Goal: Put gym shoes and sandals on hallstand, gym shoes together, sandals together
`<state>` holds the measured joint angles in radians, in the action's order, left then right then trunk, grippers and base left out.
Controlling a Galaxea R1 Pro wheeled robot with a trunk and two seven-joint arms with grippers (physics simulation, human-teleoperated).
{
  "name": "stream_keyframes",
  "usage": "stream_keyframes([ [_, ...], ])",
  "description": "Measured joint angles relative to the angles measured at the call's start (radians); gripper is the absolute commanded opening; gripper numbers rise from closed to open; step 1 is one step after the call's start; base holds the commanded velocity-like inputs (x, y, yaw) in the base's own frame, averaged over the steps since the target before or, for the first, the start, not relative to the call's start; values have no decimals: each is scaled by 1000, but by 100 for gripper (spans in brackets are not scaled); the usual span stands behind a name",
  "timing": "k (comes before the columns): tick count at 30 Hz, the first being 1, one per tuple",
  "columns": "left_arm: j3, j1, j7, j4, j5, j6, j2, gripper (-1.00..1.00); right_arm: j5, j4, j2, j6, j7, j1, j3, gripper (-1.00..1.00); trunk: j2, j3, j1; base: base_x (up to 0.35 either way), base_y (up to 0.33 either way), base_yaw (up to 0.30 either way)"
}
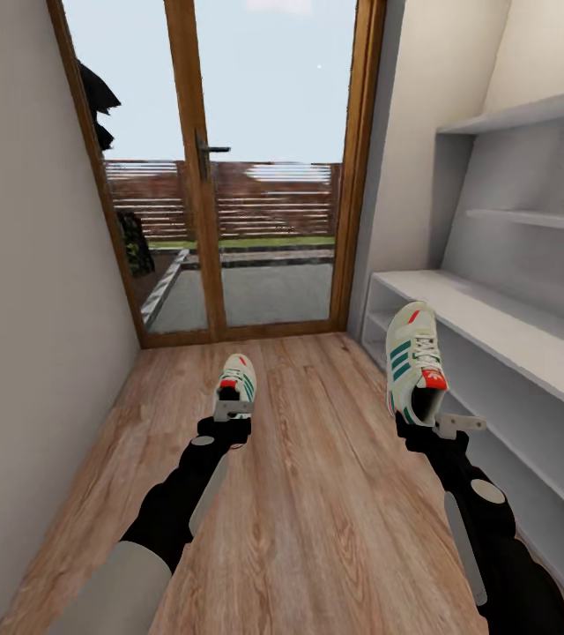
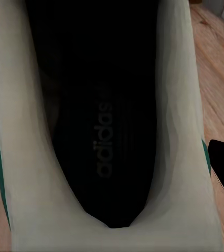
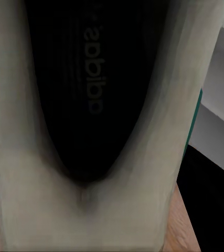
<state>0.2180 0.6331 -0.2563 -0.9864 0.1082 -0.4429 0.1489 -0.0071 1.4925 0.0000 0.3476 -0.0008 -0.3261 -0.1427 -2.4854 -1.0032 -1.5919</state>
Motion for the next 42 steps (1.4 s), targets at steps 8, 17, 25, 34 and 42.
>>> stream_keyframes([
  [8, 0, 0, 0, 0, 0, 0, 0, -100, 0, 0, 0, 1, 0, 0, 0, -100, 0, 8, 0, 302, 109, -240],
  [17, 1, 0, 0, 0, 0, 0, 0, -100, 0, 0, 0, 1, 0, 0, 0, -100, 0, 18, 0, 267, 2, -240],
  [25, 2, 0, 0, 0, 0, 0, 0, -100, 0, 0, 0, 1, 0, 0, 0, -100, 0, 26, -1, 76, 0, -240],
  [34, 0, -1, -1, 3, -1, 0, 0, -100, -2, 1, 0, 1, 2, 0, -1, -100, 0, 36, -1, 2, 0, -240],
  [42, 0, -2, -1, 2, -3, -5, -1, -100, -2, 1, 0, 1, 2, 0, 0, -100, 0, 44, -1, 0, 0, -240],
])
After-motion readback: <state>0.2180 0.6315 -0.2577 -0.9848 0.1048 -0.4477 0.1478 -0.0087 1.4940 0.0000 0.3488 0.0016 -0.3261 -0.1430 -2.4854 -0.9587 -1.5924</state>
